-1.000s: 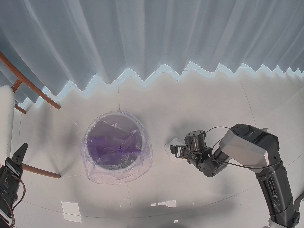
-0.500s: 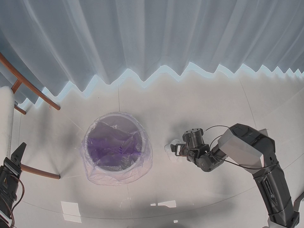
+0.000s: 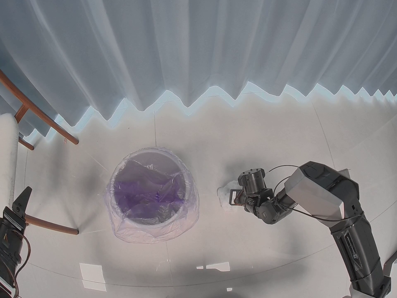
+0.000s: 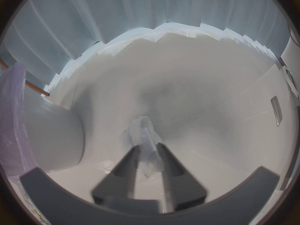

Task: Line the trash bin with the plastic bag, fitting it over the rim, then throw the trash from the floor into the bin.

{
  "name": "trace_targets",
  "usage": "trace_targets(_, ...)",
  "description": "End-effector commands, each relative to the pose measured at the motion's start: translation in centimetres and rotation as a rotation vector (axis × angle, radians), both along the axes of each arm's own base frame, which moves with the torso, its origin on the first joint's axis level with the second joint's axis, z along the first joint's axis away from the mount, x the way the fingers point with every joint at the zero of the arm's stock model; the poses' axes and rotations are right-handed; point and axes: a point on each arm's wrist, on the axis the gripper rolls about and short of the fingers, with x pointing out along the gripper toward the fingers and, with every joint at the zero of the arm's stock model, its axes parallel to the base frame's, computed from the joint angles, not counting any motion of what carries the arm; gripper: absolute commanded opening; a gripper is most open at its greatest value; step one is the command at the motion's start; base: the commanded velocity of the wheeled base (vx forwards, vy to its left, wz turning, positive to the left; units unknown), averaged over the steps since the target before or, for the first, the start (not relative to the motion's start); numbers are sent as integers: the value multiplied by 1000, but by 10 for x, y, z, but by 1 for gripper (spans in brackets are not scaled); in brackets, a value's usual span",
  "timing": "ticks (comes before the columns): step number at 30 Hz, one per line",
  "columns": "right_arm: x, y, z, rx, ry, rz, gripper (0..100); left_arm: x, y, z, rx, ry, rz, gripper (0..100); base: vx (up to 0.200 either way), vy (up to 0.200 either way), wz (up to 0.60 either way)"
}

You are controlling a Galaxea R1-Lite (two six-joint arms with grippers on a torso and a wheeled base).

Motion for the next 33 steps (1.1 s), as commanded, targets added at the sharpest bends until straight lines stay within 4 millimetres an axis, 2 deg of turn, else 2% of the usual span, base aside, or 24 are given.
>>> trace_targets(1, 0, 1, 3, 41, 1, -24, 0, -2, 0, -5, -1, 16, 3, 100, 0, 0, 0)
trace_targets(7, -3, -2, 26, 157, -9, -120, 0, -2, 0, -4, -1, 12, 4, 100, 0, 0, 0)
trace_targets(9, -9, -5, 43, 188, -14, -136, 0, -4, 0, -5, 1, 11, 4, 100, 0, 0, 0)
trace_targets(12, -15, -9, 55, 216, -15, -152, 0, -4, 0, -9, 4, 53, 5, 100, 0, 0, 0)
trace_targets(14, -24, -10, 71, 251, -17, -166, 0, -5, 0, -11, 11, 72, 3, 100, 0, 0, 0)
trace_targets(15, -24, -10, 71, 251, -17, -166, 0, -5, 0, -11, 11, 72, 3, 100, 0, 0, 0)
trace_targets(17, -39, -16, 88, 277, -12, -179, 0, -5, 0, -11, 32, 77, 1, 100, 0, 0, 0)
trace_targets(23, -83, -26, 118, 313, 8, -178, 0, -5, -1, -11, 114, 93, -21, 100, 0, 0, 0)
trace_targets(24, -86, -27, 120, 318, 9, -180, 0, -5, -1, -11, 120, 94, -24, 100, 0, 0, 0)
trace_targets(26, -107, -31, 138, 354, 6, -184, 0, -5, -2, -11, 153, 98, -37, 100, 0, 0, 0)
trace_targets(30, -137, -41, 163, 374, -20, -180, 0, -5, -3, -11, 168, 97, -60, 100, 0, 0, 0)
trace_targets(33, -150, -48, 178, 388, -40, -171, 0, -6, -5, -10, 172, 89, -85, 100, 0, 0, 0)
